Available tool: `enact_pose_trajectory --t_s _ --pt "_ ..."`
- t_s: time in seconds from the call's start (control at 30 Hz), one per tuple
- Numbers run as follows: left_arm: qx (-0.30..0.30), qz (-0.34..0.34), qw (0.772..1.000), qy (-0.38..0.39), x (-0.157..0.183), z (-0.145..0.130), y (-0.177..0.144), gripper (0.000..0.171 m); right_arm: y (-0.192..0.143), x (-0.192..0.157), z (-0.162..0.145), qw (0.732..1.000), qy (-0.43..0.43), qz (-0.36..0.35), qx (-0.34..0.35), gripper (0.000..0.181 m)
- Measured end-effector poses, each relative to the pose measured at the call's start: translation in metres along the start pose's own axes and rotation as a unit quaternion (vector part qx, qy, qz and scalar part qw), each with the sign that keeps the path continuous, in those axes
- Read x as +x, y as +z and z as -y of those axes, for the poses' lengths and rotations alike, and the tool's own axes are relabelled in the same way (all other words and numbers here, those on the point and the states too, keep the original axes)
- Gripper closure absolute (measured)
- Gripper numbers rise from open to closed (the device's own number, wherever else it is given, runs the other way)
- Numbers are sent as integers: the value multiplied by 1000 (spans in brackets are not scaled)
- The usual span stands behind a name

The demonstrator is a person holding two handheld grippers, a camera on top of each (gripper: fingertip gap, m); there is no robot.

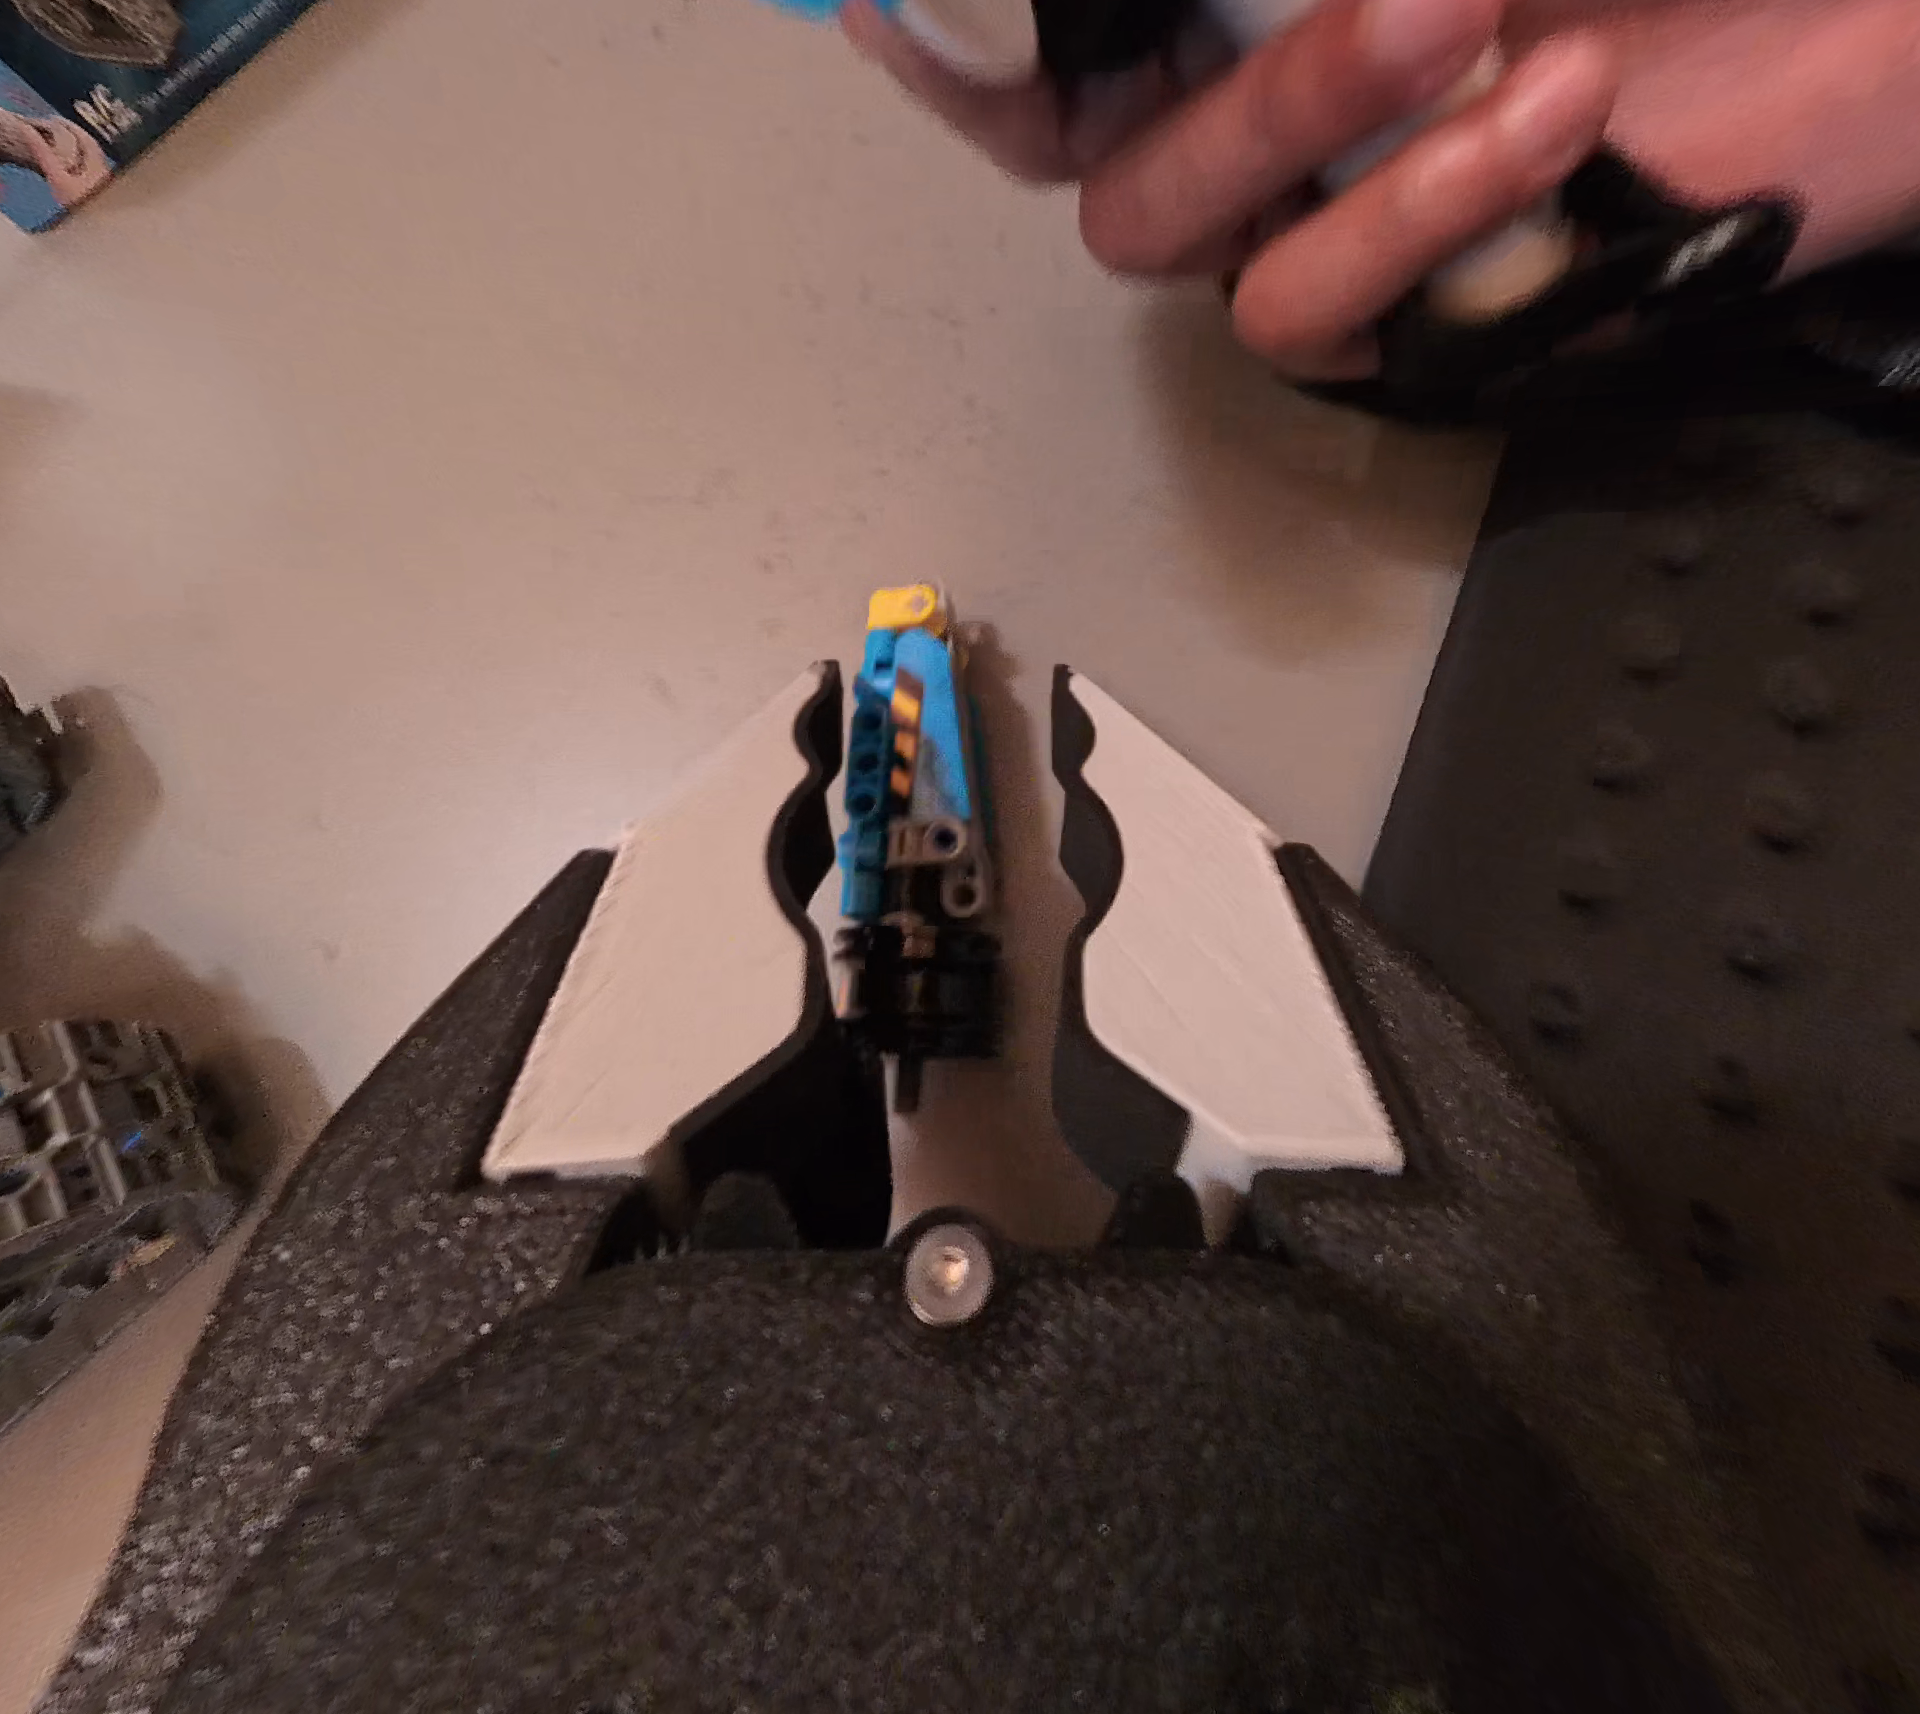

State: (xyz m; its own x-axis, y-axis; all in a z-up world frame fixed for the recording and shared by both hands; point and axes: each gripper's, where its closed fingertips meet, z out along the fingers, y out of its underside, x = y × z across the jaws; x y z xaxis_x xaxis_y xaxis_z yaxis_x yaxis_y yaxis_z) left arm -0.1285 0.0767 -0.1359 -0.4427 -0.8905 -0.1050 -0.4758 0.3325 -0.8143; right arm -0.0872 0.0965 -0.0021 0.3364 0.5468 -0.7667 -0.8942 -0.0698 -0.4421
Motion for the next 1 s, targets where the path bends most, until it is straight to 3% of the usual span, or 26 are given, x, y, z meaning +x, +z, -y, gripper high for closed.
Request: enact_pose_trajectory --t_s 0.1,0.2,0.33,0.37,0.4,0.5,0.6,0.67,0.7,0.8,1.0 --pt "88 -22 994 -62 3 35 -12 131 5 0 -10 1000 -5 -2 -19 170" --pt "168 -69 972 -149 5 65 -25 126 10 -2 -18 999 -28 -8 -39 170" --pt "222 -80 950 -205 -4 82 -37 124 12 -2 -24 996 -57 -22 -60 170" --pt "229 -81 948 -205 -5 83 -40 134 12 -2 -24 996 -63 -25 -64 169" --pt "227 -72 951 -197 -7 82 -41 146 11 -2 -24 995 -68 -27 -65 169" --pt "193 -28 970 -143 -10 74 -40 148 9 -1 -27 991 -90 -43 -91 168" --pt "128 66 989 -34 -22 59 -39 149 4 12 -43 971 -138 -95 -168 165" --pt "96 111 989 22 -28 53 -40 149 0 23 -58 951 -168 -127 -228 150" --pt "81 123 988 38 -29 51 -39 149 -2 28 -62 941 -185 -141 -246 151" --pt "46 168 980 92 -31 48 -38 148 -3 36 -68 923 -214 -167 -272 169" --pt "2 228 954 193 -27 47 -31 148 -11 44 -69 911 -215 -184 -301 174"
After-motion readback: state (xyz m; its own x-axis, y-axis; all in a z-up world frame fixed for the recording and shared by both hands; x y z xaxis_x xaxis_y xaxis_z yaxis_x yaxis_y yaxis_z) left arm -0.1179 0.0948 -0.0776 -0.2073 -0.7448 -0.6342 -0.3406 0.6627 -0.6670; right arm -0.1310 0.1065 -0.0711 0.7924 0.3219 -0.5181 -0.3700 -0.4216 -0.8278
